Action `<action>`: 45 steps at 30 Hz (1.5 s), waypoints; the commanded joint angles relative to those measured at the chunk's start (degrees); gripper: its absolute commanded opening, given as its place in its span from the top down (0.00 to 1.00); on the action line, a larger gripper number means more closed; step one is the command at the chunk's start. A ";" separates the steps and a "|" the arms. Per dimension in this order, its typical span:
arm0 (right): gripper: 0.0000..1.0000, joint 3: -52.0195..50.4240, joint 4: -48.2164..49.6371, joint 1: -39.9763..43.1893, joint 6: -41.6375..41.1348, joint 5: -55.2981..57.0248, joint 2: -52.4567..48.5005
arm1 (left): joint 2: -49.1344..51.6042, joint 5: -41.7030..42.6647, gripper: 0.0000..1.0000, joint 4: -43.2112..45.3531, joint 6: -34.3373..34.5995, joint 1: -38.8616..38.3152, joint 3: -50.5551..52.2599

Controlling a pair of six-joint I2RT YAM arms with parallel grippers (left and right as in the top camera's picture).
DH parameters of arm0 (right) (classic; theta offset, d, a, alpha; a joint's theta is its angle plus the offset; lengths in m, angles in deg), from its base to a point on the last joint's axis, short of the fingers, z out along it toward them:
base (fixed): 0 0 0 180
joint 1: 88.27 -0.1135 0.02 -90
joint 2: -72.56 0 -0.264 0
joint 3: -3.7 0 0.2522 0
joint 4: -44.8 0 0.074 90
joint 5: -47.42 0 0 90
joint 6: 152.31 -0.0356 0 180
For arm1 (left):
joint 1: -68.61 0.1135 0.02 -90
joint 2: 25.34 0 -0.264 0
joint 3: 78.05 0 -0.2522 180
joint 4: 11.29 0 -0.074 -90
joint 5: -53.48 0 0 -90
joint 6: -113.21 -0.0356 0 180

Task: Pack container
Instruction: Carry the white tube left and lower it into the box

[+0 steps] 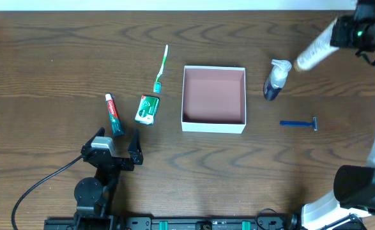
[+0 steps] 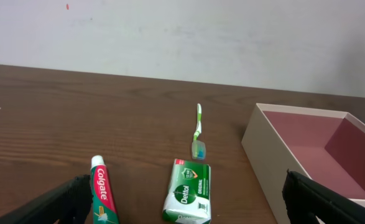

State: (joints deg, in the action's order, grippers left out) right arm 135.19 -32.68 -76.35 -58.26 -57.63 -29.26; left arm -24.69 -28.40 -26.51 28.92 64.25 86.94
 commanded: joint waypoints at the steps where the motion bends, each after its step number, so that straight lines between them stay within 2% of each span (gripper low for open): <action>1: 0.99 7.63 -0.57 -1.84 -1.64 -6.62 2.80 | 0.07 0.20 0.02 -1.92 -0.76 0.17 1.03; 10: 0.99 15.02 -0.46 -8.98 -3.28 -6.03 6.88 | 0.07 0.20 0.02 -1.92 -0.76 0.17 1.03; 18: 0.99 14.91 1.57 -22.47 -3.80 -4.79 7.08 | 0.07 0.20 0.02 -1.92 -0.76 0.17 1.03; 27: 0.99 14.73 -3.48 -35.19 -3.80 7.34 0.42 | 0.07 0.20 0.02 -1.92 -0.76 0.17 1.03; 38: 0.99 14.69 -3.80 -40.46 -3.85 7.13 -11.17 | 0.07 0.20 0.02 -1.92 -0.76 0.17 1.03; 45: 0.99 14.69 -3.23 -41.03 -3.85 7.13 -16.52 | 0.07 0.20 0.02 -1.92 -0.76 0.17 1.03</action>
State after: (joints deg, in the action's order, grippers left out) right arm 148.66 -36.79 -116.98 -61.45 -50.53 -45.26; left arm -24.69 -28.40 -26.51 28.92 64.25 86.94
